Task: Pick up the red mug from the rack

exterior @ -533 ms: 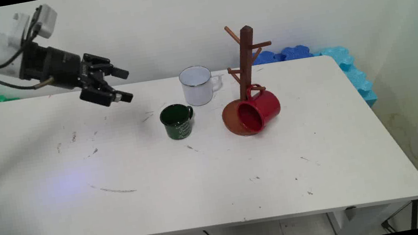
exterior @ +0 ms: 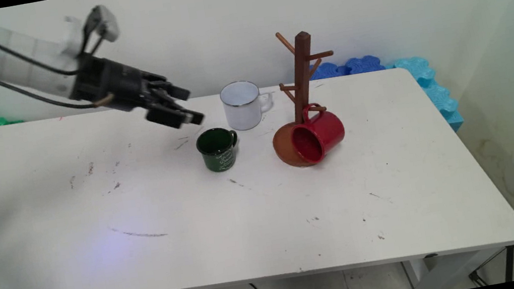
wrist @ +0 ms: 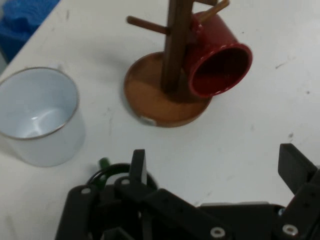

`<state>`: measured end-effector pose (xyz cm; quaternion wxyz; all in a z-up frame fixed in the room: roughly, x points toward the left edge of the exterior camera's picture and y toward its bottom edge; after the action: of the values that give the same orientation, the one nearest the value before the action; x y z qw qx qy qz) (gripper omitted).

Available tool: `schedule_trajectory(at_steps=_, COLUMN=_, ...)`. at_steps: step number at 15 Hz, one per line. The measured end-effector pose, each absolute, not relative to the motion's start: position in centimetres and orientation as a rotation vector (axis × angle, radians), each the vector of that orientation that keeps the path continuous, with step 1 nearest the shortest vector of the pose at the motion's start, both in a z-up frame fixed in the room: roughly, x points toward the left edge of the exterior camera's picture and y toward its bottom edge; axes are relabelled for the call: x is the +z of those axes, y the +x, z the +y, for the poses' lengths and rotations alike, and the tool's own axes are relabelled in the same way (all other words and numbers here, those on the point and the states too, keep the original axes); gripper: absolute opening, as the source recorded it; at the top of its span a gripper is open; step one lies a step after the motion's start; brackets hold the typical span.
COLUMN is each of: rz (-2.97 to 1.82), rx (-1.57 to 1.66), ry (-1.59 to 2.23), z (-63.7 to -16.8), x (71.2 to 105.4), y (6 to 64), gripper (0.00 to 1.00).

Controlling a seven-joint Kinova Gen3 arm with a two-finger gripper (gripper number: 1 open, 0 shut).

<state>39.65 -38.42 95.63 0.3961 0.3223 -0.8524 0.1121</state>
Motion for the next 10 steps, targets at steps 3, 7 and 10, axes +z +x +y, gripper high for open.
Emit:
schedule_trajectory(at_steps=3, rz=-2.152, rx=0.254, ry=0.875, z=-38.2, x=95.4, y=36.8, gripper=1.0)
schedule_trajectory(at_steps=7, rz=-2.138, rx=0.204, ry=0.941, z=-37.7, x=94.7, y=33.5, gripper=1.0)
schedule_trajectory(at_steps=10, rz=-2.119, rx=0.162, ry=0.972, z=-37.2, x=93.8, y=31.0, gripper=1.0)
